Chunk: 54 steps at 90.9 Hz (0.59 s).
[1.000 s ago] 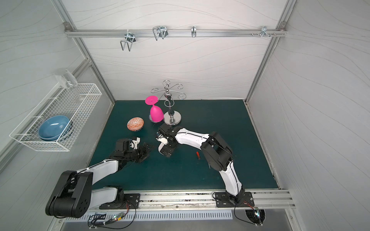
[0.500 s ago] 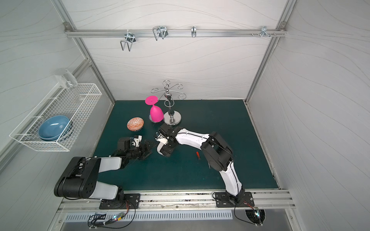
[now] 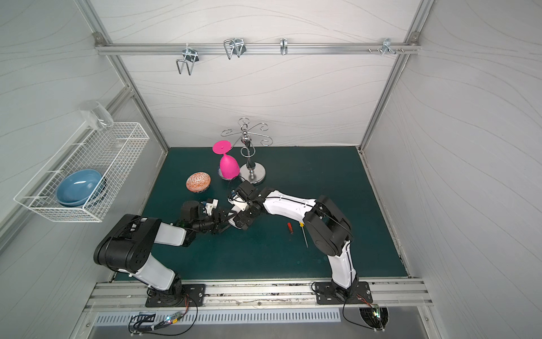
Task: Remove the battery from the alarm
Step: Adjust the alarm at the center of the board.
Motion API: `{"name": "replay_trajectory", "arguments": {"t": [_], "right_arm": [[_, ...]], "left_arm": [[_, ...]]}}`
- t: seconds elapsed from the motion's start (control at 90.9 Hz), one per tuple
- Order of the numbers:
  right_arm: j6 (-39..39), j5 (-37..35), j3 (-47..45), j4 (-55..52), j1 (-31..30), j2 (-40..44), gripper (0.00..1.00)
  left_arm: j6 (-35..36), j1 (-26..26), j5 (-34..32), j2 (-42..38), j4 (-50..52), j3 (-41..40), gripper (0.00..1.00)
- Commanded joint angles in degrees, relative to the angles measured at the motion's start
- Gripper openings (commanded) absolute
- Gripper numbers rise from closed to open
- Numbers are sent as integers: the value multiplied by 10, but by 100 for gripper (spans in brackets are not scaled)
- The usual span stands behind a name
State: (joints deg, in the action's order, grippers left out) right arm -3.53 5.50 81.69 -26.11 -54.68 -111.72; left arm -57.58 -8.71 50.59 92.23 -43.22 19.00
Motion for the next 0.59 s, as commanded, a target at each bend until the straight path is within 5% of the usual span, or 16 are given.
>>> {"name": "replay_trajectory", "arguments": {"t": [0.0,0.154,0.385,0.495,0.583], "right_arm": [[33,27,-13,37,8,35,80],[49,29,-21,39,16,49,86],[69,31,-77,28,49,155,99],[71,-32,-120,-21,74,250,99],[89,-121,-153,-76,100,333,99]], "left_arm": [[-18,-7,20,5,-54,26,61],[-18,-10,19,-13,-47,32,37],[102,-35,-39,-113,147,64,30],[236,-87,-162,-188,379,126,29],[336,-170,-358,-220,536,196,28]]}}
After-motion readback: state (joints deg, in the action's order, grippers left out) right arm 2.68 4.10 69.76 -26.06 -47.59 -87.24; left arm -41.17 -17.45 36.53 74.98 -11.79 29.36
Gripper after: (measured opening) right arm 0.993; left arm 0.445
